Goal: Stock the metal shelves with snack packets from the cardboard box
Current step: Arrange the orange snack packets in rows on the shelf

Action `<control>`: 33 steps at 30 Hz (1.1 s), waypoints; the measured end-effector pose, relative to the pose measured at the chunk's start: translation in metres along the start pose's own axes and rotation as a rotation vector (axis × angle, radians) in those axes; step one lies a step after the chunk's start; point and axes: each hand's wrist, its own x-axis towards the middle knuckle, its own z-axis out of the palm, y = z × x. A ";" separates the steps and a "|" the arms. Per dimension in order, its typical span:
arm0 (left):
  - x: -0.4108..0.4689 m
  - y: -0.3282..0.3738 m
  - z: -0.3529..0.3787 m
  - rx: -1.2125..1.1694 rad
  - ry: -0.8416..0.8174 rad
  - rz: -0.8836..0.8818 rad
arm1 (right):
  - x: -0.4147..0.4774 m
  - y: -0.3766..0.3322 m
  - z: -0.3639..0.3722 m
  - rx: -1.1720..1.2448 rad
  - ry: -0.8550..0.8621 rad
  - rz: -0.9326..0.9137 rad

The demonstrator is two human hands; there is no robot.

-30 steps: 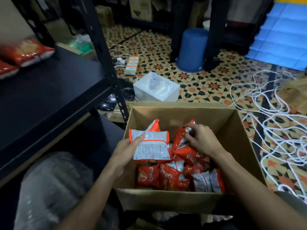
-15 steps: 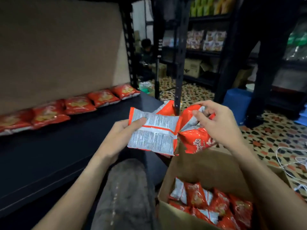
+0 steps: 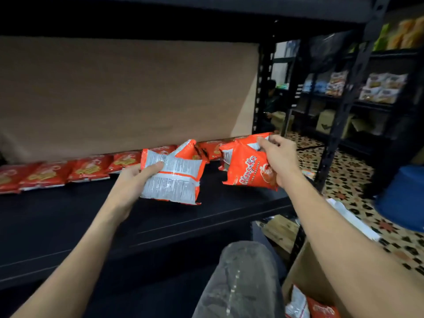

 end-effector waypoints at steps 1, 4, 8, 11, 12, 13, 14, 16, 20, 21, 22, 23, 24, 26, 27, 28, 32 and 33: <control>0.000 -0.001 -0.010 0.036 0.012 0.004 | -0.001 0.001 0.009 0.025 -0.039 0.055; -0.002 0.000 -0.041 0.117 -0.001 -0.006 | -0.006 0.002 0.037 0.054 -0.147 0.178; -0.004 0.001 -0.068 0.254 -0.046 -0.064 | -0.009 0.007 0.065 0.029 -0.200 0.274; -0.007 0.005 -0.082 0.294 -0.071 -0.113 | -0.011 0.010 0.082 0.023 -0.237 0.306; -0.006 0.005 -0.086 0.308 -0.079 -0.127 | -0.010 0.011 0.088 0.026 -0.242 0.304; -0.006 0.006 -0.091 0.322 -0.080 -0.143 | -0.010 0.011 0.092 0.024 -0.252 0.303; -0.006 0.007 -0.094 0.323 -0.072 -0.157 | -0.010 0.011 0.098 0.018 -0.270 0.301; -0.005 0.012 -0.095 0.319 -0.060 -0.161 | -0.012 0.011 0.104 -0.007 -0.299 0.279; -0.002 0.023 -0.092 0.317 -0.067 -0.125 | -0.017 0.010 0.105 -0.007 -0.317 0.240; -0.001 0.026 -0.091 0.303 -0.073 -0.110 | -0.017 0.009 0.102 0.012 -0.326 0.244; 0.000 0.028 -0.090 0.282 -0.083 -0.095 | -0.017 0.009 0.099 0.032 -0.336 0.248; 0.002 0.030 -0.088 0.249 -0.098 -0.074 | -0.017 0.007 0.094 0.048 -0.346 0.253; 0.004 0.032 -0.085 0.212 -0.108 -0.054 | -0.016 0.005 0.089 0.060 -0.351 0.258; 0.011 0.032 -0.079 0.135 -0.104 -0.028 | -0.010 0.004 0.076 0.096 -0.338 0.283; 0.014 0.031 -0.074 0.101 -0.099 -0.019 | -0.006 0.005 0.068 0.117 -0.321 0.303; 0.018 0.030 -0.069 0.072 -0.100 -0.016 | -0.001 0.006 0.059 0.140 -0.302 0.326; 0.030 0.027 -0.035 -0.057 -0.097 -0.012 | 0.030 0.023 0.020 0.256 -0.180 0.459; 0.033 0.027 -0.026 -0.087 -0.097 -0.011 | 0.038 0.029 0.010 0.294 -0.108 0.479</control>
